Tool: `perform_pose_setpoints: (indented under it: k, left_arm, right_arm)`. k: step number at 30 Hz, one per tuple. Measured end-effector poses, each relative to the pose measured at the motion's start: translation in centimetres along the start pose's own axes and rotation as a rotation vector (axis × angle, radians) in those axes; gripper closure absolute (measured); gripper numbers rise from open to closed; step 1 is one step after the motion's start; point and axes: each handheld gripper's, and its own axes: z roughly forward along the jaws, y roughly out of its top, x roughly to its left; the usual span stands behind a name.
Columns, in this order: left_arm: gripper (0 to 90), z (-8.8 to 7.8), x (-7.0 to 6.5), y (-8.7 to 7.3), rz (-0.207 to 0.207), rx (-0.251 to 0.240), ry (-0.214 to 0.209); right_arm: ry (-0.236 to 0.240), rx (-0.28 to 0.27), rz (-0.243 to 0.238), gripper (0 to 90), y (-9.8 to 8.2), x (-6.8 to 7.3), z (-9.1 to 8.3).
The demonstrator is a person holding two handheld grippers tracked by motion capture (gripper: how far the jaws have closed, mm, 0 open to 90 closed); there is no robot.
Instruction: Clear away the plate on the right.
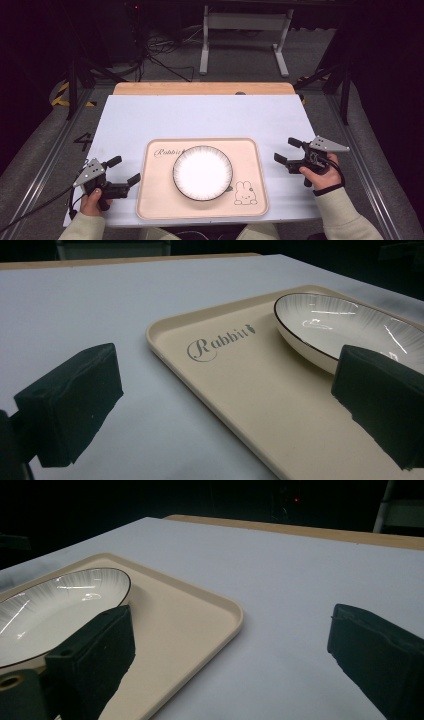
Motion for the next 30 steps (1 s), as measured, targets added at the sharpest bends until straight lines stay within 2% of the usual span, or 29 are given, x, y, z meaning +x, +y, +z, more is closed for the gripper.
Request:
perform_pose_setpoints:
  k: [8,15,30]
  left_arm:
    - [0.4,0.0,0.0,0.0,0.003,0.002,0.002]
    - [0.4,0.0,0.1,0.0,0.014,0.003,0.002]
    - [0.4,0.0,0.0,0.0,0.005,0.002,-0.002]
  right_arm:
    - [-0.009,-0.024,0.01,4.8,-1.5,0.1,-0.4]
    - [-0.002,-0.012,0.008,4.7,-2.6,0.3,-0.3]
    - [0.0,-0.011,-0.015,4.9,-2.7,0.5,-0.3]
